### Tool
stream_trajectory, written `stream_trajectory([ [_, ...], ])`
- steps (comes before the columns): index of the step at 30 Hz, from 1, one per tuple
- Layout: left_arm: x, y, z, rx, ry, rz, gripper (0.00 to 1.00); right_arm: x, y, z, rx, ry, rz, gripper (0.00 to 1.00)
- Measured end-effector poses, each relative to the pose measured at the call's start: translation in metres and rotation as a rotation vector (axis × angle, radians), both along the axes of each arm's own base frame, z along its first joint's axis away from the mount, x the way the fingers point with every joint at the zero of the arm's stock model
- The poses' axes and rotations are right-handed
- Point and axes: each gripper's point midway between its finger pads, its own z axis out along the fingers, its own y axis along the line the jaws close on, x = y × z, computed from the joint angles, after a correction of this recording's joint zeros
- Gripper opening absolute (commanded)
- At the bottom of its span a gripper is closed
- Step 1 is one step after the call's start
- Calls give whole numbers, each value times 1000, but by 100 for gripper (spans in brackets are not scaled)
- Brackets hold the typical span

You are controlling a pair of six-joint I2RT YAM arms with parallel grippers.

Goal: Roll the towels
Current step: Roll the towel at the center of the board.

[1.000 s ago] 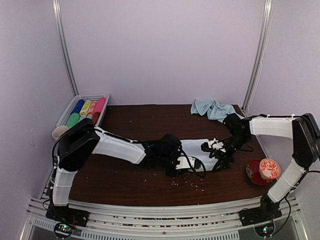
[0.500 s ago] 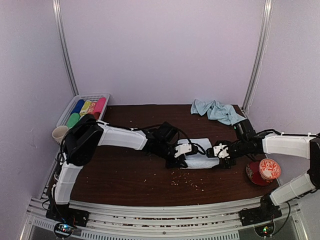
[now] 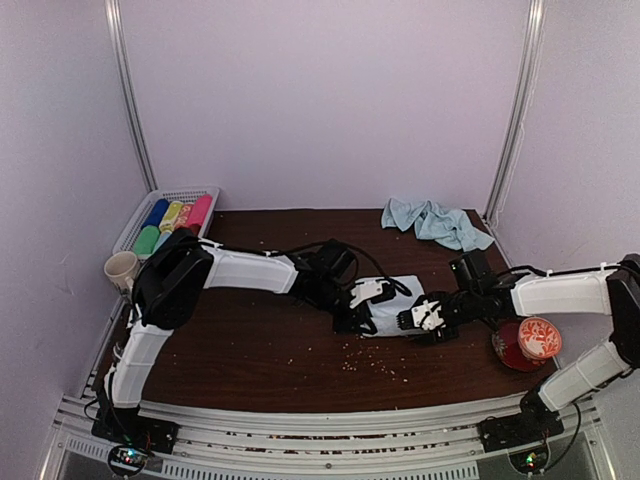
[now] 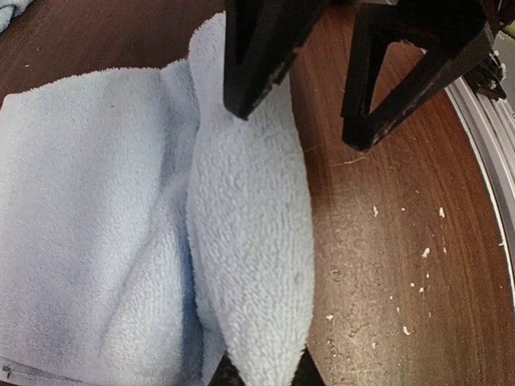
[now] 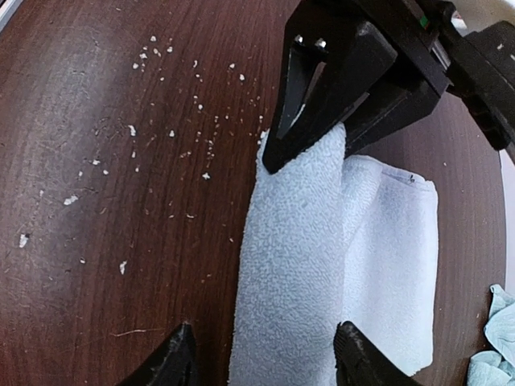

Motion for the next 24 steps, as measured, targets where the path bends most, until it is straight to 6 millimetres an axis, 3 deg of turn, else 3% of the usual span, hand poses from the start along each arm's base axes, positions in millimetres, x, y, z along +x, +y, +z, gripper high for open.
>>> stream_trajectory([
  [7,0,0,0,-6,20,3,0,12,-2,-9,-24,-7,-57,56],
  [16,1,1,0,-10,32,3,0,13,-3,-21,-62,4,-81,47],
  [19,1,1,0,-12,43,2,0,13,-2,-24,-68,10,-83,36],
  [22,1,1,0,-13,45,1,8,14,-1,-28,-74,26,-90,19],
  [24,2,1,0,-12,44,2,19,16,1,-30,-80,46,-96,12],
])
